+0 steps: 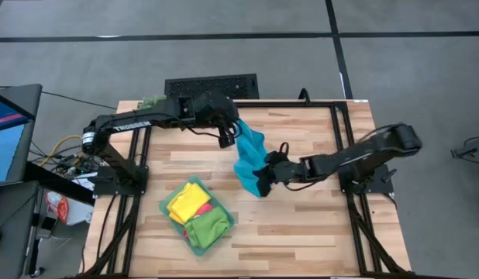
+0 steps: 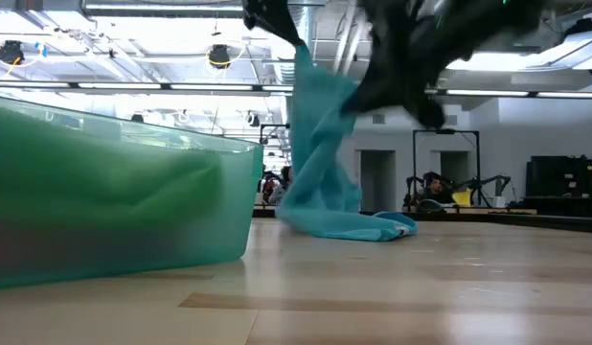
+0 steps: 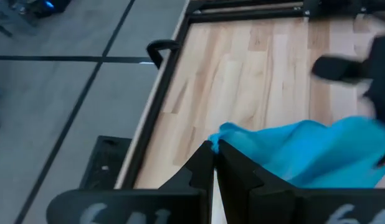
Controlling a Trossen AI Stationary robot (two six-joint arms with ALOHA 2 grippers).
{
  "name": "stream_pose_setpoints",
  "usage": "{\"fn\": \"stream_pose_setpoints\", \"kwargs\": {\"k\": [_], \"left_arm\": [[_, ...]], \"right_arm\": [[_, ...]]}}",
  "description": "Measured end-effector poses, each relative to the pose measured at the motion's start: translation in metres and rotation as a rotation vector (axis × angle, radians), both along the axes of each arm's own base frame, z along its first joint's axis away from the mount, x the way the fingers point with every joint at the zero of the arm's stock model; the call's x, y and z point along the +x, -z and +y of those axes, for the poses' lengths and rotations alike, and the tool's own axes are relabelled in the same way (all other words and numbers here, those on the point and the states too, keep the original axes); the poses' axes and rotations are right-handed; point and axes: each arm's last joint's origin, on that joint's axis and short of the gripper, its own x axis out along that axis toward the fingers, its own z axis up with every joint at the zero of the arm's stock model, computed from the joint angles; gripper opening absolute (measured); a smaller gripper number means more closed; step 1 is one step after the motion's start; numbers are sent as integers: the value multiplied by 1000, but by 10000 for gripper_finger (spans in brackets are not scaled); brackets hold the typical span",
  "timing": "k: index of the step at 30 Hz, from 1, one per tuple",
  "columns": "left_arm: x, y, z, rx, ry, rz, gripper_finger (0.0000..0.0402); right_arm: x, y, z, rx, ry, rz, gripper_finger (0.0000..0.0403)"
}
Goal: Fold microfiber towels
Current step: Fold the blue towel
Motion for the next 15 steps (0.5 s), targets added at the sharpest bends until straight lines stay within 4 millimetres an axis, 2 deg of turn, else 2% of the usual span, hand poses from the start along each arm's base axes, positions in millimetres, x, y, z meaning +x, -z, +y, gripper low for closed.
{"fn": "stream_pose_setpoints", "kwargs": {"k": [7, 12, 15], "left_arm": [[-25, -49, -5, -2, -6, 0, 6], [-42, -76, -8, -9, -12, 0, 6], [-55, -92, -10, -6, -54, -19, 6]], "right_arm": [[-43, -112, 8, -34, -127, 79, 3], [-68, -192, -3, -163, -174, 171, 2], [-82, -227, -11, -227, -135, 231, 1]]}}
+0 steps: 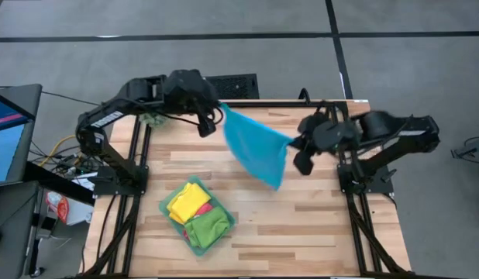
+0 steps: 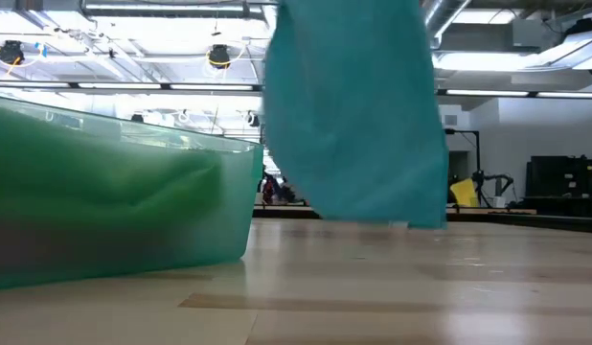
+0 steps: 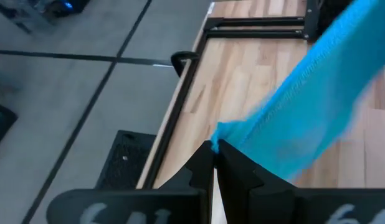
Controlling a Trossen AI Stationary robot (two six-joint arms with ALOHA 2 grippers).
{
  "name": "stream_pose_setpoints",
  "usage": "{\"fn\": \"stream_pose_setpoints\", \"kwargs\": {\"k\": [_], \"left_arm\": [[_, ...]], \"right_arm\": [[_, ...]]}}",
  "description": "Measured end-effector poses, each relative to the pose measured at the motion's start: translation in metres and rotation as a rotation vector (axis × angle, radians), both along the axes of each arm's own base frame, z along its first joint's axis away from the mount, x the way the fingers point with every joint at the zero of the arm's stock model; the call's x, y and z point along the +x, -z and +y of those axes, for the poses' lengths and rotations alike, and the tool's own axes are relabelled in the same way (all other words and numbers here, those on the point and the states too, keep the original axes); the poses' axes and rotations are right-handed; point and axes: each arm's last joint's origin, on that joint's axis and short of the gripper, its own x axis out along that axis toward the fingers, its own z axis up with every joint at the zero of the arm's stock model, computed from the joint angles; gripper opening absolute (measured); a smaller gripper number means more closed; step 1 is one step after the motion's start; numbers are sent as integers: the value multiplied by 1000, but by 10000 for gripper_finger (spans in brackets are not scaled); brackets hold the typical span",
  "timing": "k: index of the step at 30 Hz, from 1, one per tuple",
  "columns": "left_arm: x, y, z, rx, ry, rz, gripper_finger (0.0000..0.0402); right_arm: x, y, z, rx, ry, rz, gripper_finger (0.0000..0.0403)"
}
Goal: Fold microfiber towels
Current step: Fold the blue towel
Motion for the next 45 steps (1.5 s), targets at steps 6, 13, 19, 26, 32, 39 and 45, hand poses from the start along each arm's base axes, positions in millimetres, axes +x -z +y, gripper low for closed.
{"fn": "stream_pose_setpoints", "kwargs": {"k": [6, 13, 19, 26, 32, 39, 45], "left_arm": [[-12, -13, -4, -118, -24, -55, 6], [2, 17, 4, -191, -116, 158, 6], [27, 53, 43, -231, -188, 329, 6], [39, 64, 105, -138, -259, 317, 6], [17, 31, 138, 31, -377, 235, 6], [-12, 12, 151, 104, -492, 190, 6], [-10, 35, 146, -52, -478, 273, 6]], "right_arm": [[-3, -23, -9, -37, -85, 160, 2], [12, -7, -32, -212, -180, 339, 2], [12, -9, -86, -351, -82, 398, 2], [14, -23, -150, -535, 67, 306, 2], [14, -41, -186, -735, 145, 201, 2], [-2, -47, -205, -755, 207, 203, 2], [12, -18, -214, -556, 153, 268, 2]]}}
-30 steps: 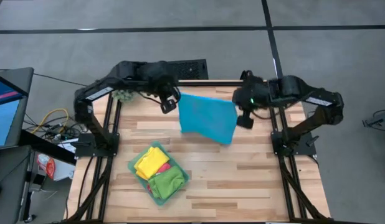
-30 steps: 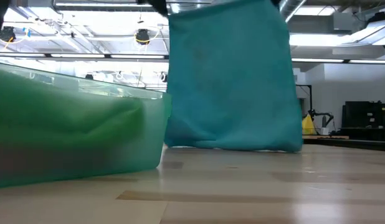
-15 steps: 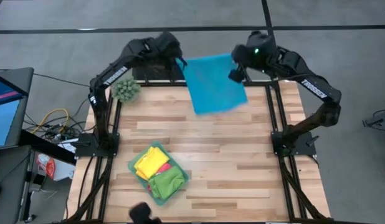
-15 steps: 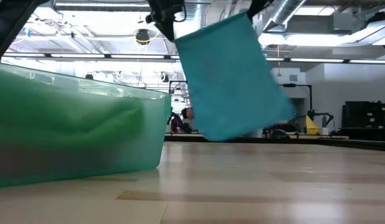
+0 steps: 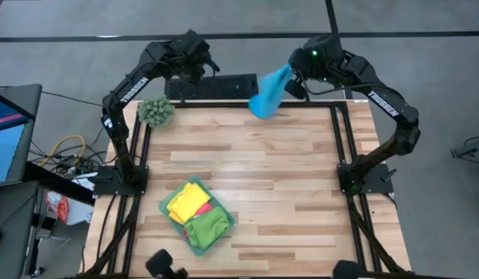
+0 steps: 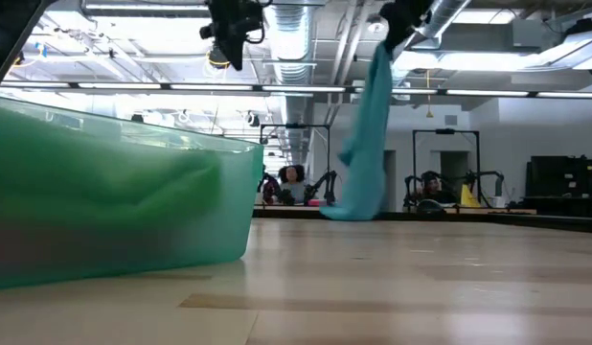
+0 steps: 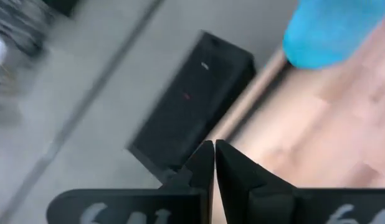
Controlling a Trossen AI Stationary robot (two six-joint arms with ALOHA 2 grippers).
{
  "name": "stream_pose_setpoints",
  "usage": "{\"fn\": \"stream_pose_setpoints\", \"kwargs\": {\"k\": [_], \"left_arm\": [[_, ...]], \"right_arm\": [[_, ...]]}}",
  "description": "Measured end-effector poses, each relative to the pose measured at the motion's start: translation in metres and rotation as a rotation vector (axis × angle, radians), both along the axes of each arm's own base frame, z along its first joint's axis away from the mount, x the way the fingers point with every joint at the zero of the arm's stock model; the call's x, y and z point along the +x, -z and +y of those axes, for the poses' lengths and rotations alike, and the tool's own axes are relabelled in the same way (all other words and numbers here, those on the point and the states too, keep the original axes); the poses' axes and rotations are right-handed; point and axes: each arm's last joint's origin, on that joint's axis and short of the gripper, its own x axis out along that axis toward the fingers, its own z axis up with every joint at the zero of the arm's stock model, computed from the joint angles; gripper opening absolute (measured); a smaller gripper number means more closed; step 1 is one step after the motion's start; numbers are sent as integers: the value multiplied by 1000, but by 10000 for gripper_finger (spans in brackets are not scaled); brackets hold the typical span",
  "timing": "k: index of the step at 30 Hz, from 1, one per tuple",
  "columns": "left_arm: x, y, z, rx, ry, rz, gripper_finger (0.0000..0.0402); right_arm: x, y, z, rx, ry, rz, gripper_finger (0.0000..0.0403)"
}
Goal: Fold microfiber towels
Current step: Fold the blue towel
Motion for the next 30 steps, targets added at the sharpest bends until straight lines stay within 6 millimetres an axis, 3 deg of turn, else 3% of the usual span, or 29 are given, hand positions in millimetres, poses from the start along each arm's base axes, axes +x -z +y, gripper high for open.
{"fn": "stream_pose_setpoints", "kwargs": {"k": [5, 9, 15, 21, 26, 30], "left_arm": [[15, 23, -5, -275, 138, -131, 6], [37, 46, -13, -376, 267, -182, 6], [70, 102, -32, -503, 420, -207, 6], [90, 155, -49, -541, 493, -249, 7], [94, 175, -57, -520, 557, -232, 34], [97, 174, -61, -474, 635, -223, 82]], "right_arm": [[6, 10, 17, 112, -74, 60, 2], [11, 13, 41, 230, -136, 43, 2], [14, 16, 75, 321, -180, 82, 2], [20, 17, 89, 341, -199, 80, 4], [20, 18, 95, 368, -188, 84, 4], [20, 19, 96, 383, -178, 90, 5]]}}
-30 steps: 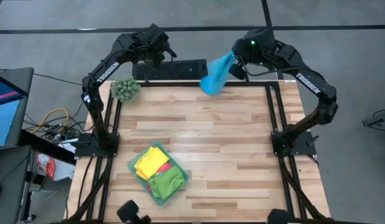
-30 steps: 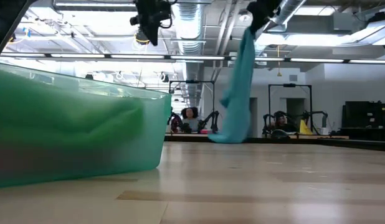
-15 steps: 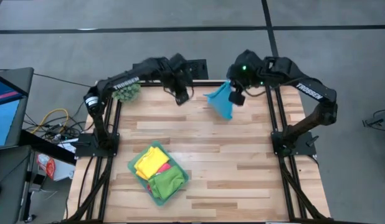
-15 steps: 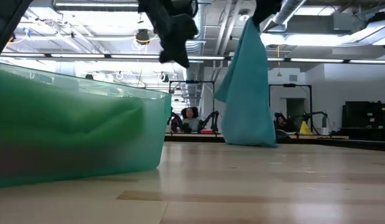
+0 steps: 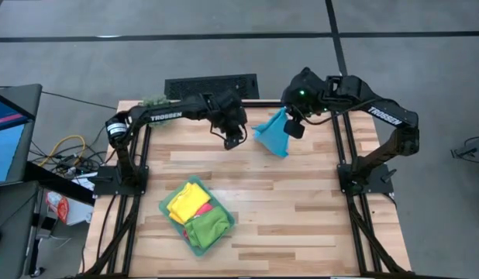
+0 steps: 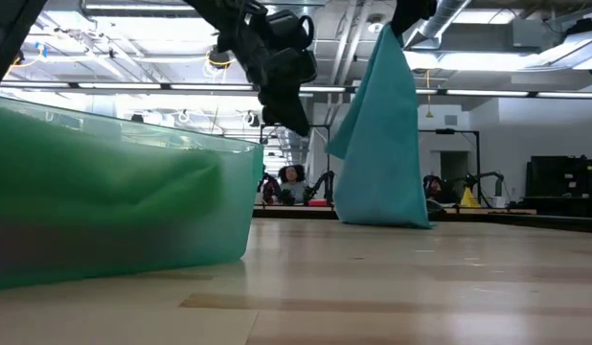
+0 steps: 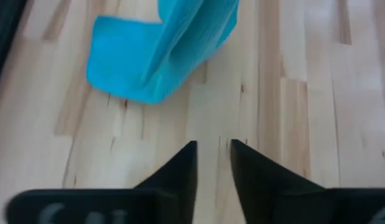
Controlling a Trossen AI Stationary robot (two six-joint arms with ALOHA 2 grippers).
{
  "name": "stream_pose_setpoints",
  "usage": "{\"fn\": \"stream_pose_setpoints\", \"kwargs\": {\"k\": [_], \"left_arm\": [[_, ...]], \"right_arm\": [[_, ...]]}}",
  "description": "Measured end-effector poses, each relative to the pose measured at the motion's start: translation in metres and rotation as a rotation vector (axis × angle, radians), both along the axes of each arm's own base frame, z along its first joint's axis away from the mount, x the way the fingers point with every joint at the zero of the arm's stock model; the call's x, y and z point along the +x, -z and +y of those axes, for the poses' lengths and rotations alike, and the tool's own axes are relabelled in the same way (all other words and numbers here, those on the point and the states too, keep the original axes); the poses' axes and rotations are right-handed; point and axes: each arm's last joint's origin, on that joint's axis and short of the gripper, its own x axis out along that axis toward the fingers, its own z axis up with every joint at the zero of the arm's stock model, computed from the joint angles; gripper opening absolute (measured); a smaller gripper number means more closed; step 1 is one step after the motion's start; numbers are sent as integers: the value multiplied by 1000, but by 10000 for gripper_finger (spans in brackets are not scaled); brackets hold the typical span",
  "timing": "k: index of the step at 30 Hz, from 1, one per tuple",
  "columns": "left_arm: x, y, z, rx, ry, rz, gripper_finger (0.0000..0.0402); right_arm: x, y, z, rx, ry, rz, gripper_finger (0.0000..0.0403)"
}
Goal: Fold microfiber towels
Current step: Fold the blue towel
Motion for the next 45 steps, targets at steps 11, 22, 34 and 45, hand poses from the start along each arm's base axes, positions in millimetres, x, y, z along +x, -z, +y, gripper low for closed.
{"fn": "stream_pose_setpoints", "kwargs": {"k": [11, 22, 34, 45], "left_arm": [[15, -6, 5, 313, -25, -71, 208], [23, -5, 8, 327, 109, -175, 220], [34, 34, 14, 361, 79, -185, 217], [36, 31, 16, 388, 76, -215, 64]], "right_arm": [[1, 0, 3, 8, 0, -2, 5], [1, 0, 3, 6, -3, 0, 6], [1, 0, 3, 4, -11, 0, 6], [1, 0, 3, 4, -12, -1, 6]]}}
